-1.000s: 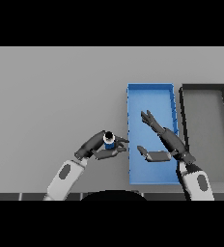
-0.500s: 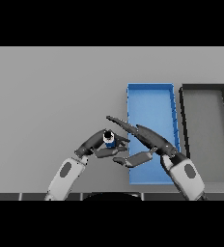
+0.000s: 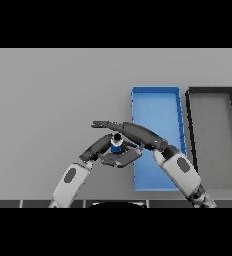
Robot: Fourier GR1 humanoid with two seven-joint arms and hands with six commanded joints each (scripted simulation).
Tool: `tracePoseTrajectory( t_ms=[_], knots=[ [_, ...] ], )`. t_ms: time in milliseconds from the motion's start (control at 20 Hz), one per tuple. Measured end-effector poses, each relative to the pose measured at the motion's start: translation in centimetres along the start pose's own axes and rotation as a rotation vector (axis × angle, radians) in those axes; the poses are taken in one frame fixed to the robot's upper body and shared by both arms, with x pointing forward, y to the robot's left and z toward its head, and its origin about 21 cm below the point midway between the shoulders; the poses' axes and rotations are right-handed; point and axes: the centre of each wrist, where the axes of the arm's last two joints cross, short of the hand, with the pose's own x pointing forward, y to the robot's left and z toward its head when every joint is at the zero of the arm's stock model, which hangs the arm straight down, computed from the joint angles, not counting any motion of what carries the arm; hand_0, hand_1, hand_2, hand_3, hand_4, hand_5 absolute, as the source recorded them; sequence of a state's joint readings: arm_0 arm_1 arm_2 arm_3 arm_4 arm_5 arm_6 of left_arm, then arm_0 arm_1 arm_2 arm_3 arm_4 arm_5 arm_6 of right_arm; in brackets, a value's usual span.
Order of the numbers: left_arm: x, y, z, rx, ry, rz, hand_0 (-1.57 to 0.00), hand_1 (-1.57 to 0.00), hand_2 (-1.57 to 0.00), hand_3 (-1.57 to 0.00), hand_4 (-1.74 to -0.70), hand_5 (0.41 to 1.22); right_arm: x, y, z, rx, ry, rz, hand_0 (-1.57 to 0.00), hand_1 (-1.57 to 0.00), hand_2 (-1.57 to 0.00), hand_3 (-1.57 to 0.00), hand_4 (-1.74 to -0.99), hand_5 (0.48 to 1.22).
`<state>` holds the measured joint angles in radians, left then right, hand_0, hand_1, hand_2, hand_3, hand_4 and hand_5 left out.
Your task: Pick up the blue pipe and place it into the blue bin.
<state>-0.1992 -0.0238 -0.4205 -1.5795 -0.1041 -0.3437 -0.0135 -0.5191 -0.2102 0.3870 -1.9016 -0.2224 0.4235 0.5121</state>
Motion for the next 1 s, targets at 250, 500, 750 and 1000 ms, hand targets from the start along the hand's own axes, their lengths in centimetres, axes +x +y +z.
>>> tracePoseTrajectory(
  t_ms=[250,500,750,1000],
  knots=[
    [0.6,-0.5,0.0,-0.004,-0.002,0.004,-1.57,-1.57,-1.57,-1.51,-1.66,1.221,0.2,0.8,-1.3,0.041,-0.043,-0.027,-1.13,-1.13,-1.15,-0.95,-1.551,0.596],
    [0.6,0.1,-0.1,-0.003,-0.059,0.08,-1.57,-1.57,-1.57,-1.46,-1.71,1.221,-0.1,1.4,-2.1,0.042,-0.074,-0.085,-1.43,-1.43,-1.43,-1.3,-1.665,0.987],
    [0.6,0.2,-0.2,-0.001,-0.084,0.078,-1.57,-1.57,-1.57,-1.43,-1.73,1.221,0.0,2.1,-1.9,0.044,-0.114,-0.053,-1.52,-1.52,-1.53,-1.48,-1.716,1.144],
    [0.8,0.2,0.3,0.036,-0.087,0.011,-1.46,-1.34,-1.29,-1.17,-1.6,1.221,0.0,2.1,-1.9,0.004,-0.11,-0.074,-1.56,-1.56,-1.56,-1.54,-1.733,1.196]
  ],
)
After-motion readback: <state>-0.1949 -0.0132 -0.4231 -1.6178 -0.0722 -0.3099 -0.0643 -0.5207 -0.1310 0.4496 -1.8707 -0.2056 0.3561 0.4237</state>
